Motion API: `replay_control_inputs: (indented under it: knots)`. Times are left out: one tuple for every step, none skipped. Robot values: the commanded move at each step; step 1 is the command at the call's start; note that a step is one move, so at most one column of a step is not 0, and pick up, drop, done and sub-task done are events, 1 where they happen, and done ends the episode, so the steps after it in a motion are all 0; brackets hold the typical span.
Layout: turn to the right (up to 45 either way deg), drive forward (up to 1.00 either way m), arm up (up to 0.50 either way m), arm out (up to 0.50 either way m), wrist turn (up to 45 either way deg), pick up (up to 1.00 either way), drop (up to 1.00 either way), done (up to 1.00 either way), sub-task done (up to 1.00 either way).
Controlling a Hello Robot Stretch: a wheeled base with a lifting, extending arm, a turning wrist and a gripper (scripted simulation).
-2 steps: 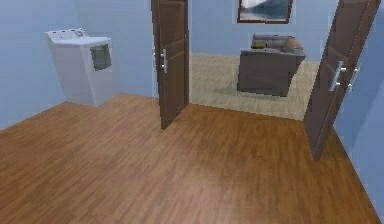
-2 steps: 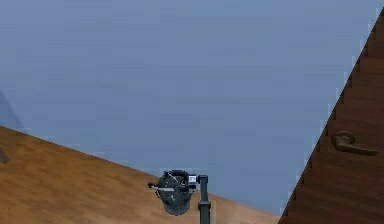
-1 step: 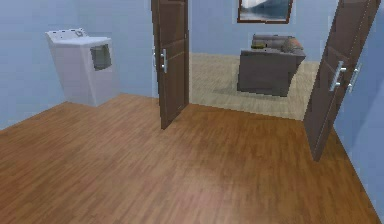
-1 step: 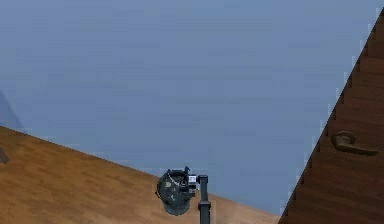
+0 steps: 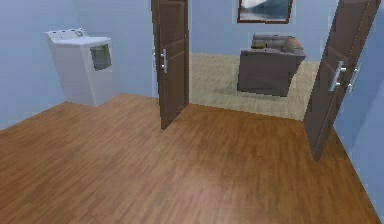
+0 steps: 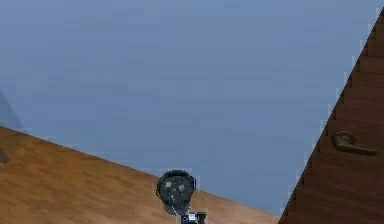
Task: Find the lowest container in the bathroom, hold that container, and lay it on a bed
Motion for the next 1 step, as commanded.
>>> replay_control_inputs:
  knots:
    - [0.0, 0.0, 0.0, 0.0, 0.0, 1.0, 0.0, 0.0, 0.0]
